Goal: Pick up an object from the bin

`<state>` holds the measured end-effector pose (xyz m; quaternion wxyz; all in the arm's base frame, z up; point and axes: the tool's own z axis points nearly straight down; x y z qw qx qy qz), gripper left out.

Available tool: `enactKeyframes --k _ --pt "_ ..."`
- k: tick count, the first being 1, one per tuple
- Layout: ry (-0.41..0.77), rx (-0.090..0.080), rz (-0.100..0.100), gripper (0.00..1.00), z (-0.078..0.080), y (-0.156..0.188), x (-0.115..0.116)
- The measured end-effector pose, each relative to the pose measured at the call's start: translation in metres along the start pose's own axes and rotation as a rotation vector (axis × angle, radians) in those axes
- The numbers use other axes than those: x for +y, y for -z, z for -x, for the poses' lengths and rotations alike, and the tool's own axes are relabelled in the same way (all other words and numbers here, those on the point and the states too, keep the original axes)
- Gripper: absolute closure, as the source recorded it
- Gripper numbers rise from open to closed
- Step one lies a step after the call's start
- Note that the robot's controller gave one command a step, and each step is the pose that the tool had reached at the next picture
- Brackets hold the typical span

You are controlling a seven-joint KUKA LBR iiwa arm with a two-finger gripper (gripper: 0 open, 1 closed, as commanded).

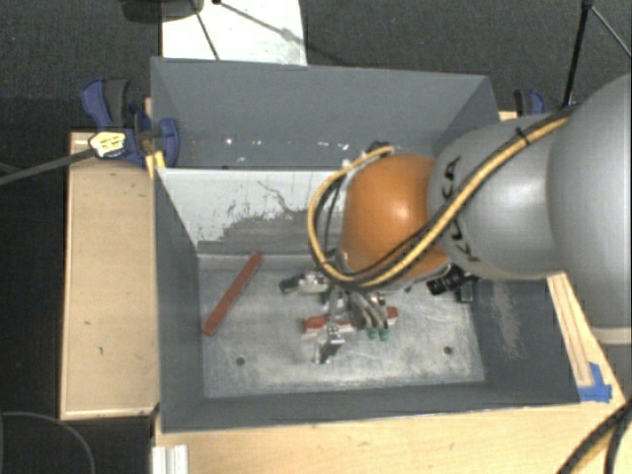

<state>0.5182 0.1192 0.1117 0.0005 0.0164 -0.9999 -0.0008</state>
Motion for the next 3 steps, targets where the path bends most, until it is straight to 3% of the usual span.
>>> enactKeyframes --k 1,2,3 --pt "0.189 -0.006 -0.001 1.00 0.015 -0.036 -0.037" --pt "0.187 -0.006 -0.001 1.00 0.015 -0.036 -0.037" --pt "0.182 -0.004 -0.001 1.00 0.026 0.097 -0.049"
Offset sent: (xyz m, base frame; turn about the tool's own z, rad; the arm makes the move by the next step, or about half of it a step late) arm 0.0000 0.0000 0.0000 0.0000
